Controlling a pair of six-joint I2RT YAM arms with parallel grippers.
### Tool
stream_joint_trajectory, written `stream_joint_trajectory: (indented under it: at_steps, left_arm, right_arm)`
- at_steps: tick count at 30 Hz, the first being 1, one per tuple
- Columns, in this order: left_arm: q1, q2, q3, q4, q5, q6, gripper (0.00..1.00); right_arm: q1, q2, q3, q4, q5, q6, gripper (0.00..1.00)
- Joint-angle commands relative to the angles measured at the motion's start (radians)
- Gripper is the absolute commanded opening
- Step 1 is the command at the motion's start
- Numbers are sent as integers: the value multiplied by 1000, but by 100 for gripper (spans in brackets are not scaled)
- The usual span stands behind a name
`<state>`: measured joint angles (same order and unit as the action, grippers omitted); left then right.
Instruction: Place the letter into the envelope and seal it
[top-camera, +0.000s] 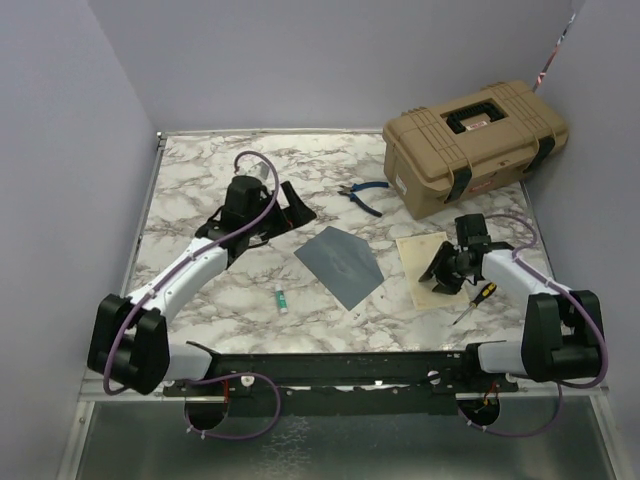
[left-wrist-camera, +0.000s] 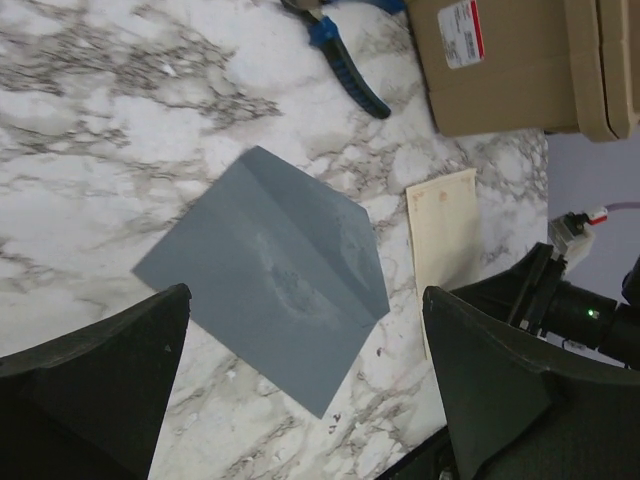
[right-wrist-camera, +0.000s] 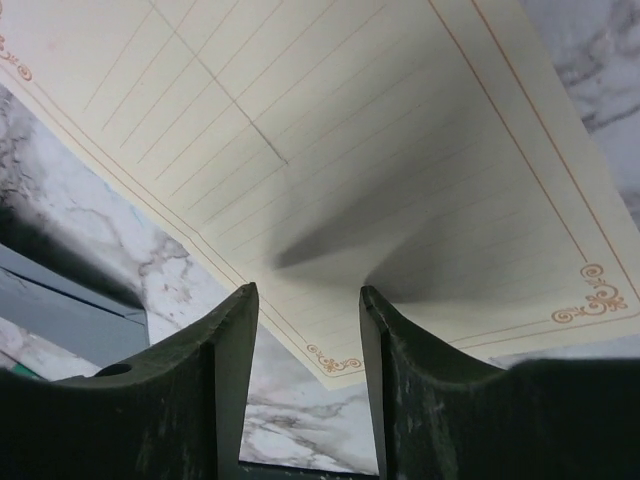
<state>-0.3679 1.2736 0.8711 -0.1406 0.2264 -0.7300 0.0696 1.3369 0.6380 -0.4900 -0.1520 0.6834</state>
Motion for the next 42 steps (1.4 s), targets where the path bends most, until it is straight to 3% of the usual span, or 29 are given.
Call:
stream_joint_trajectory:
  at_steps: [1,5,9,17,21,31,42]
  left_arm:
    - [-112,116,65,80,78,-33,99]
    - [-224,257,163,156,93,-65,99]
    - [-324,433,304,185,75,-134,99]
    - [-441,757,587,191,23,-161,78]
    - [-446,852,667,179,21,-221,74]
    - [-495,929,707,39,-97,-270,74]
    - [-514,1018,721,-10,-58,-369,72]
  right_arm:
    - [10,-31,57,-131,-3,-9,50]
    - [9,8,192,-172,162,-33,54]
    - [9,75,215,-146,264,-32,57]
    - [7,159,230,-152,376,-34,62]
    - [7,150,201,-143,371,-42,62]
    - [7,175,137,-100,295,-27,62]
    - [-5,193,66,-24,142,-4,62]
